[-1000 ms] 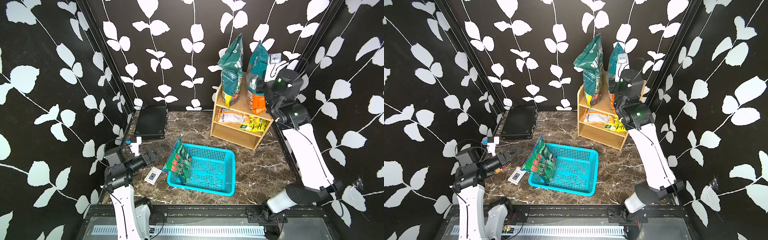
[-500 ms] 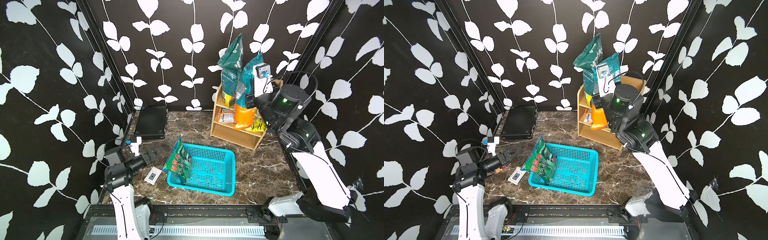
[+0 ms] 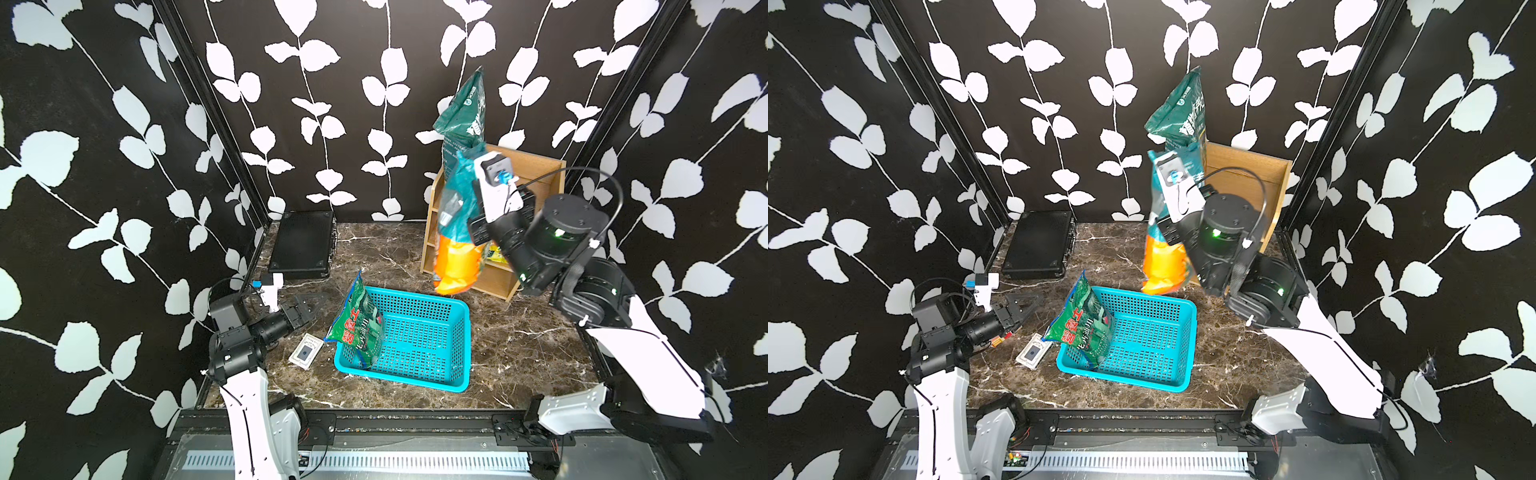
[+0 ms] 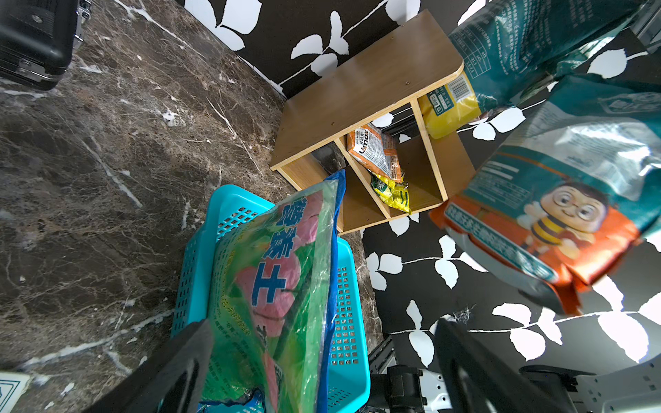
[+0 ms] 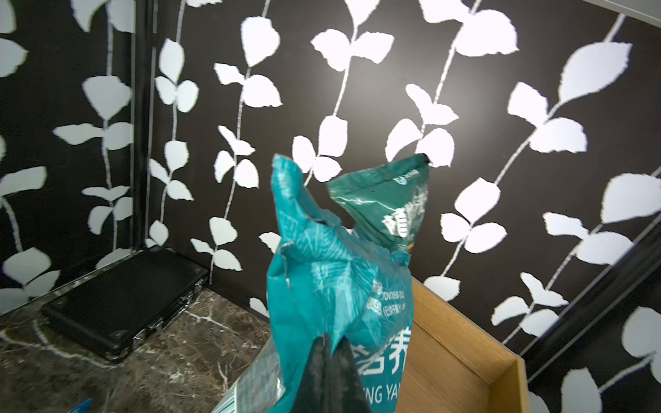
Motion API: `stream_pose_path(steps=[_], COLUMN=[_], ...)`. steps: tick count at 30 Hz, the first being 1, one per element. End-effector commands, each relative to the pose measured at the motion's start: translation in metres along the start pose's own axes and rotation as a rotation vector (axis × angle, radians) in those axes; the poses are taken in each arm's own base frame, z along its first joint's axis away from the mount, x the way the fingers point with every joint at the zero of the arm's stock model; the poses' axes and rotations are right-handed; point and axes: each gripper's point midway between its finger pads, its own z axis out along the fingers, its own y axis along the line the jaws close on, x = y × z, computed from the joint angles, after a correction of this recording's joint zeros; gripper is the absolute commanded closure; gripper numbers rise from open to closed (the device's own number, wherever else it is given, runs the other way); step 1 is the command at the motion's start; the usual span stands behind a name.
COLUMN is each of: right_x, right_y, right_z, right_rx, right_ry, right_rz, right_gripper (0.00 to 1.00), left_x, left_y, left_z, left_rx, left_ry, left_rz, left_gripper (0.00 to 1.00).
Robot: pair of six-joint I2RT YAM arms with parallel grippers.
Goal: Take down the fertilizer bag from the shelf
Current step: Pick up the fertilizer bag from the shelf, then place the fertilizer bag in the storage box.
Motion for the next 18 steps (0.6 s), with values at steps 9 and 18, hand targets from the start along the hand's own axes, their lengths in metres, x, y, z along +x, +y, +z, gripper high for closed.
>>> stream_pose_path(steps=[9, 18], right_x=[-0.018, 0.018], right_y=[0.045, 0.097], right_z=[0.016, 0.040], right_rx=[-0.059, -0.147], right_ry=[-0.142, -0.094], right_rz=[0.175, 0.197], right_gripper=[1.00, 1.00], left_x=[0.001, 0.001], left_y=[-0.001, 0.000], left_z=[0.000, 0.000], left_rx=[0.019, 0.017], left_ry=[0.007, 0.006], left_rz=[0.014, 0.010], left_gripper=[0.01, 0.01])
